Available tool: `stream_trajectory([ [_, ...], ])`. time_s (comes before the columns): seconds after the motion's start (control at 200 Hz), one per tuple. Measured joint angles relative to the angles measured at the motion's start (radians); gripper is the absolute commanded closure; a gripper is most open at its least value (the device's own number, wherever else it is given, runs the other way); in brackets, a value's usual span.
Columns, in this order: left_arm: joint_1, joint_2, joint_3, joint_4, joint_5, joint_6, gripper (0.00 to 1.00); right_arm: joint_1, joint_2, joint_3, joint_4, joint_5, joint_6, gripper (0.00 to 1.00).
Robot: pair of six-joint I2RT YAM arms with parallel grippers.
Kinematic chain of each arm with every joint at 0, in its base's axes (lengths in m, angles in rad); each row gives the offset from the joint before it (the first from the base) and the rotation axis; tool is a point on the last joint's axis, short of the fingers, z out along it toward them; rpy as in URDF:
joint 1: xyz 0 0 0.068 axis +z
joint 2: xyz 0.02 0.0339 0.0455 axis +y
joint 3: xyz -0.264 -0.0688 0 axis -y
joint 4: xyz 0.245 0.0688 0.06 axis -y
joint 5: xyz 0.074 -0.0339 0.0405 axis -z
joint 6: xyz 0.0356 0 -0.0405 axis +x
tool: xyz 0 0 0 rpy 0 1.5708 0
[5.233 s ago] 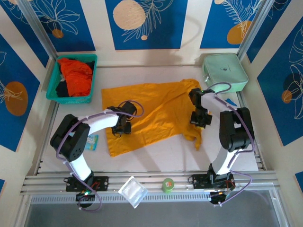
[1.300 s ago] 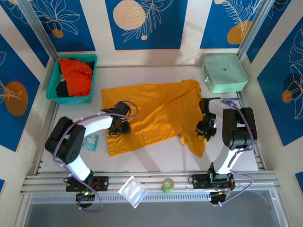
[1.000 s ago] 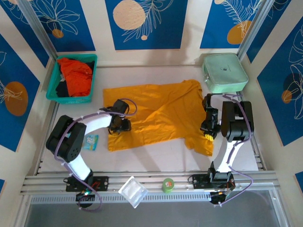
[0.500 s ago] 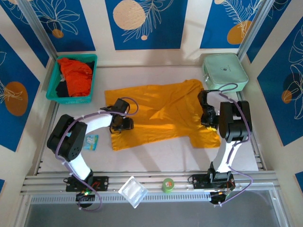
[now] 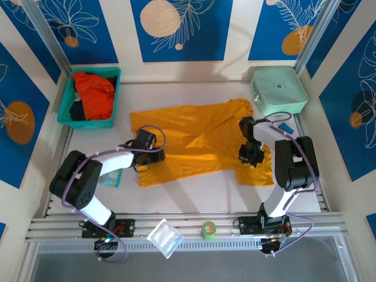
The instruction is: Fold and stack the t-shirts
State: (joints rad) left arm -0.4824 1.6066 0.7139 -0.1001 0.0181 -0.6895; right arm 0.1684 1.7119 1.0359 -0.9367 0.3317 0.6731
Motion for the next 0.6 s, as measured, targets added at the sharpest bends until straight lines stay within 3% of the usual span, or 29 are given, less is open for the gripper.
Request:
stream_trajectory([
  [0.155,0.0,-0.019,-0.035,0.053,0.001,-0.037,0.41,0.049,-0.02,-0.058,0.082,-0.044,0.079,0.86],
  [0.37,0.005,-0.023,-0.042,0.064,0.012,-0.047,0.41,0.172,-0.179,-0.193,0.089,-0.024,0.213,0.85],
  [0.6,0.016,-0.066,-0.055,0.047,0.035,-0.046,0.4,0.238,-0.304,-0.34,0.09,-0.022,0.312,0.85],
])
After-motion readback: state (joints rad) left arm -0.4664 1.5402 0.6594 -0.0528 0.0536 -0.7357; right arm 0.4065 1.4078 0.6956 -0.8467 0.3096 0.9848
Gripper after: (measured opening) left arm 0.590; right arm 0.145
